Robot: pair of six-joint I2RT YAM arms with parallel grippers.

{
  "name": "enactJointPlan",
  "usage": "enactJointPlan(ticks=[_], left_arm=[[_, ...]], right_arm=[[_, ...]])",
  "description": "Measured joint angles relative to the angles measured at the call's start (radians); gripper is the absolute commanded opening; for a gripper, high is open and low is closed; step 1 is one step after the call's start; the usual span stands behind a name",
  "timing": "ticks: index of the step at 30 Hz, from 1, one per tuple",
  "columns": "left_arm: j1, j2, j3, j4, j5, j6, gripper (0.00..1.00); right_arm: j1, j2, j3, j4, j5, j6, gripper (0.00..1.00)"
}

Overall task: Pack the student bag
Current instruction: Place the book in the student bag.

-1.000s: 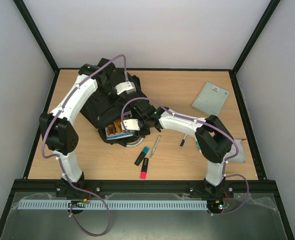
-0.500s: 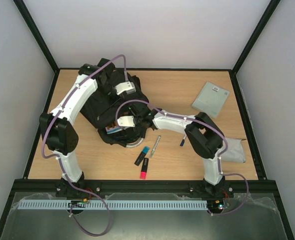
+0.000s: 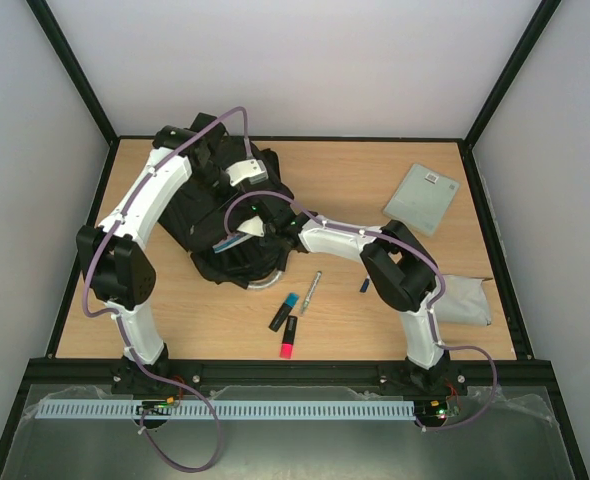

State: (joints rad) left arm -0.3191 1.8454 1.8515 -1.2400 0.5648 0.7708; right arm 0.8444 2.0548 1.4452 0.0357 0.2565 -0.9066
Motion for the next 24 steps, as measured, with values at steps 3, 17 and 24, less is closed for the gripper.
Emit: enactJointPlan(ticks=[3, 17, 24], left_arm=[[0.0, 0.0, -0.001, 0.001, 0.0, 0.0, 0.02], [-0.013, -0.003, -0.04, 0.038, 0.012, -0.026, 0.02], [-0.011, -0.004, -0.081, 0.053, 0.021, -0.034, 0.02]], right_arm=[[0.0, -0.001, -0.002, -0.016, -0.005, 0.032, 0.45], [0.0, -0.248, -0.137, -0.297, -0.244, 0.272, 0.49], [-0.013, -0.497, -0.317, -0.407, -0.311, 0.309, 0.49]])
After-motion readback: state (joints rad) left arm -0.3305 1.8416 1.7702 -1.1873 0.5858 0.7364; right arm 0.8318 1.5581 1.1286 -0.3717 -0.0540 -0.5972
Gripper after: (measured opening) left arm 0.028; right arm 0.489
